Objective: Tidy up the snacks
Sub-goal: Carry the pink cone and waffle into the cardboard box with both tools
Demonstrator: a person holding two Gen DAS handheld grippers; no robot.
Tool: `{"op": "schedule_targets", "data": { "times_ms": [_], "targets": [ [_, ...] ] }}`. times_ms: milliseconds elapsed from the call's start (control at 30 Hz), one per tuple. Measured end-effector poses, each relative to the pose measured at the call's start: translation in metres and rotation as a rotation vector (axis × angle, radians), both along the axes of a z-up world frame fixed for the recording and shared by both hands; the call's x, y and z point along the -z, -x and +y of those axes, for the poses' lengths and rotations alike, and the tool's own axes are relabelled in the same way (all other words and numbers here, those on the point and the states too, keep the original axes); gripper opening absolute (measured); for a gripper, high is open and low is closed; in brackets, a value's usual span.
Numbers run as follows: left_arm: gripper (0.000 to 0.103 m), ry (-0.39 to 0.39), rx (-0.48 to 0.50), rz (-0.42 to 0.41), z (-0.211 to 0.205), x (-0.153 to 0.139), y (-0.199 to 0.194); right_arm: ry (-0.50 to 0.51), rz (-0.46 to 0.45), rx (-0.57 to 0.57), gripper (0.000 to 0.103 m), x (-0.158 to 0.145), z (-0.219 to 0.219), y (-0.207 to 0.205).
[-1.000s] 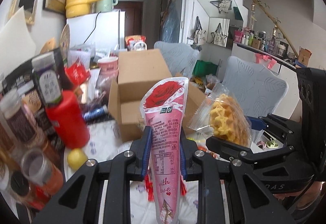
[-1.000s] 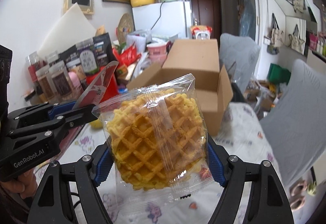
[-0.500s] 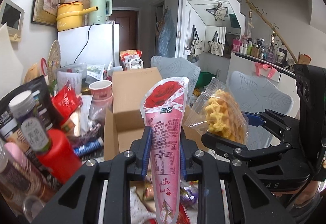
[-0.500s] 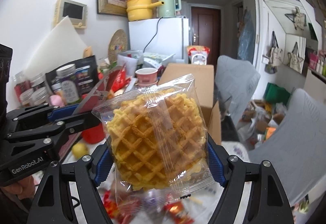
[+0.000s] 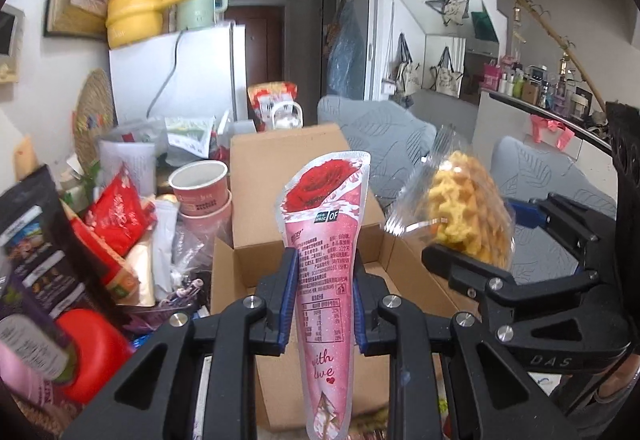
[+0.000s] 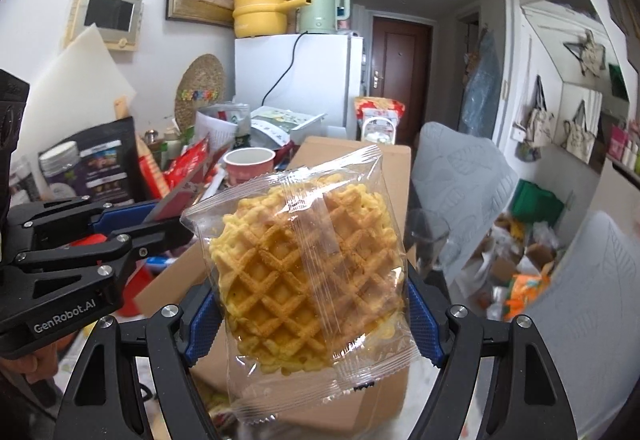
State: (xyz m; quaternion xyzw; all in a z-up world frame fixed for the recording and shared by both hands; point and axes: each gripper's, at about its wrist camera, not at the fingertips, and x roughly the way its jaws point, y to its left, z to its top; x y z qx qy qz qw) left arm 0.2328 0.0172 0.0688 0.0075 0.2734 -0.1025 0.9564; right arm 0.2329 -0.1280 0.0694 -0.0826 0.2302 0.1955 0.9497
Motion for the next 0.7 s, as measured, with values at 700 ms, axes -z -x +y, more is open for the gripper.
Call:
{"op": "schedule_targets", "data": {
  "times_ms": [700],
  "targets": [
    [0.024,-0.068,-0.062,0.23,0.01,0.056,-0.107,-0.019,0.195,-0.008,0.08,0.043,0.02,-0.109]
  ]
}}
